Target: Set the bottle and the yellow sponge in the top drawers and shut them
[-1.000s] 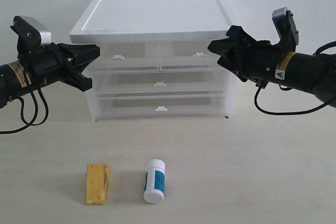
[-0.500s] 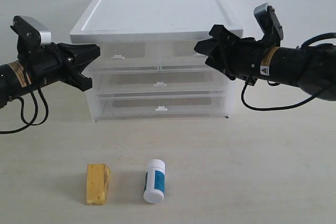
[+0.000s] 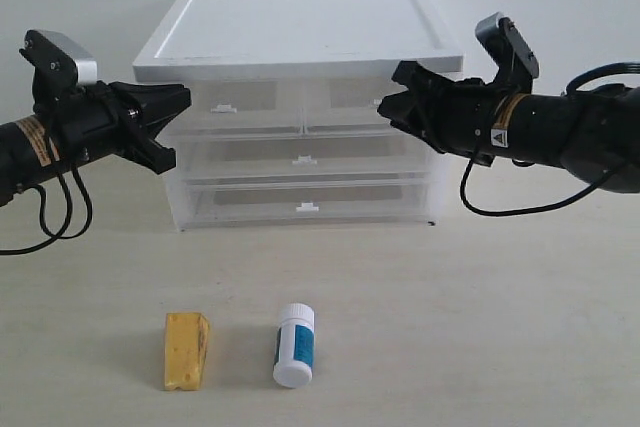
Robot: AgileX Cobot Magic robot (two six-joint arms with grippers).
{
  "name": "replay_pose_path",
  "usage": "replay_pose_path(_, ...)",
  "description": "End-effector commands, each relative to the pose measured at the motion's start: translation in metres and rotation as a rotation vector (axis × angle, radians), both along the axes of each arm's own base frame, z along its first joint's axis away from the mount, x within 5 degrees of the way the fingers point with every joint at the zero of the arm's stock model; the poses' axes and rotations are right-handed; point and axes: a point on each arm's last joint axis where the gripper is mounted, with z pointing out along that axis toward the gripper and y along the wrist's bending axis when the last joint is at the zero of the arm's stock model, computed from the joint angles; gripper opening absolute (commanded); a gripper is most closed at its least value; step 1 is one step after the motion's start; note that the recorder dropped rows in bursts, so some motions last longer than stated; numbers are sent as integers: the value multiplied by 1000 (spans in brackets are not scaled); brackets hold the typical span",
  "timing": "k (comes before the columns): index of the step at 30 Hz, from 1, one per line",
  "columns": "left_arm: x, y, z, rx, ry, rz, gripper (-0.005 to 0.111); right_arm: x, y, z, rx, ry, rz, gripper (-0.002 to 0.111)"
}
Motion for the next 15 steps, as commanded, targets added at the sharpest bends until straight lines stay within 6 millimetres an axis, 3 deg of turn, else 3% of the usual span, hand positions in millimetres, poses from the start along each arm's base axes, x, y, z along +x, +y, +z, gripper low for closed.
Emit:
replay_pose_path(1,1,-2,3,-10,-15,-5,4,21,-7,5,66,1,-93,14)
replay_pose_path(9,1,-2,3,-9,-14,-4,4,22,-2,0,63,-16,-30,13)
replay_pose_path(13,1,-2,3,-9,-14,-4,4,16,5,2,74,-47,76,0)
replay_pose_path(15,1,-2,3,-9,-14,-4,4,13,7,0,58,-37,113,0)
